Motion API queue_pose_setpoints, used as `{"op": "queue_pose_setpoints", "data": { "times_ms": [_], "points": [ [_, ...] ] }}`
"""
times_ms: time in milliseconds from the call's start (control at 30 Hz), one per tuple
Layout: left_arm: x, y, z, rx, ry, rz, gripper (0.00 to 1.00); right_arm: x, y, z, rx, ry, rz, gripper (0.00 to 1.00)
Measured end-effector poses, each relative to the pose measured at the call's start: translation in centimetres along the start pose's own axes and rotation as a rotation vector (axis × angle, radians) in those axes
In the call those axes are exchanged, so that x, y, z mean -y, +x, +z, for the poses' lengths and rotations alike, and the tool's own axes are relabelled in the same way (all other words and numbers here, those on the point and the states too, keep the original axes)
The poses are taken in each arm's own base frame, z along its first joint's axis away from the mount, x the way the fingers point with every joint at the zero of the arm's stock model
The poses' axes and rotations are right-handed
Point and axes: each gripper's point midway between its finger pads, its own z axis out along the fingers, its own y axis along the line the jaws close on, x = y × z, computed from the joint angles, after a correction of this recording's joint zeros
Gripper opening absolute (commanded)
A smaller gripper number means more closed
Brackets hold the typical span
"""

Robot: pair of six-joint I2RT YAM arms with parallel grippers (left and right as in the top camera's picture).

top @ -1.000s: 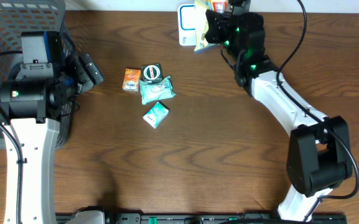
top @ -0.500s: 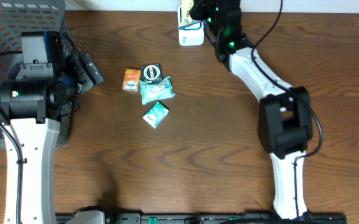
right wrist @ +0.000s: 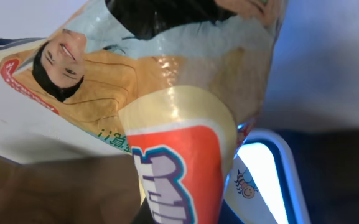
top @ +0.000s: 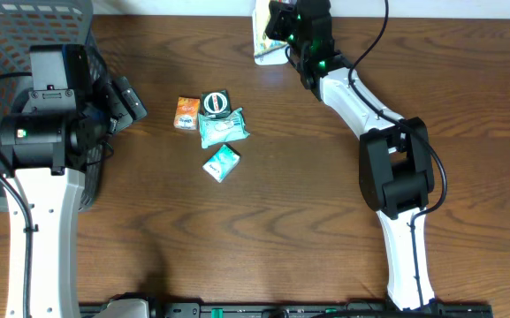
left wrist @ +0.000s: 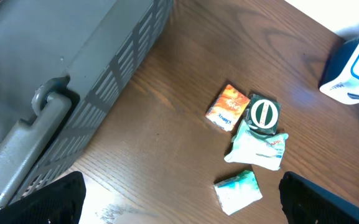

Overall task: Scan the item barcode
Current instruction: 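Raise the yellow bag up in front of the scanner with the right gripper, then carry the yellow bag to the far right corner and release it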

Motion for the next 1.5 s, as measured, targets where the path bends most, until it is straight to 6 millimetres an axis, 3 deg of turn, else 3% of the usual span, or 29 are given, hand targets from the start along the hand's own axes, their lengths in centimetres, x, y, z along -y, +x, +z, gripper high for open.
{"op": "queue_pose_setpoints", "data": {
  "times_ms": [133,367,500,667,867,933,967,1033,1067,1167,1267,1400,1500],
  "points": [
    [0.0,0.0,0.0,0.000,0.000,0.000,0.98,0.8,1.1,0.0,-0.041,0.034,0.003,0.01],
    [0.0,0.0,0.0,0.000,0.000,0.000,0.98,-0.3,-1.0,0.0,0.040,-0.014,-0.041,0.01],
    [0.0,0.0,0.0,0.000,0.000,0.000,0.98,0.6,-1.4,-0.3,0.028,0.009,-0.047,0.01],
    [0.0,0.0,0.0,-0.001,0.000,0.000,0.98,4.4,-3.9,-2.5,-0.016,0.109,-0.063,0.01],
    [0.0,0.0,0.0,-0.001,0.000,0.000,0.98,12.9,-10.0,-9.0,-0.051,0.345,-0.111,0.01],
    [0.0,0.0,0.0,0.000,0.000,0.000,0.98,16.7,-11.5,-11.6,-0.080,0.439,-0.138,0.12],
    [0.0,0.0,0.0,-0.001,0.000,0.000,0.98,18.1,-11.7,-12.5,-0.096,0.472,-0.146,0.25],
    [0.0,0.0,0.0,0.000,0.000,0.000,0.98,22.0,-11.9,-14.8,-0.145,0.557,-0.159,0.66],
    [0.0,0.0,0.0,-0.001,0.000,0.000,0.98,23.6,-11.9,-15.8,-0.171,0.591,-0.162,0.71],
    [0.0,0.0,0.0,0.000,0.000,0.000,0.98,27.3,-11.6,-18.6,-0.230,0.668,-0.149,0.78],
    [0.0,0.0,0.0,0.000,0.000,0.000,0.98,29.2,-11.2,-20.2,-0.271,0.702,-0.133,0.85],
    [0.0,0.0,0.0,0.000,0.000,0.000,0.98,29.1,-9.9,-20.4,-0.330,0.657,-0.110,0.84],
    [0.0,0.0,0.0,0.000,0.000,0.000,0.98,27.1,-8.4,-19.5,-0.382,0.541,-0.082,0.86]
  ]
}}
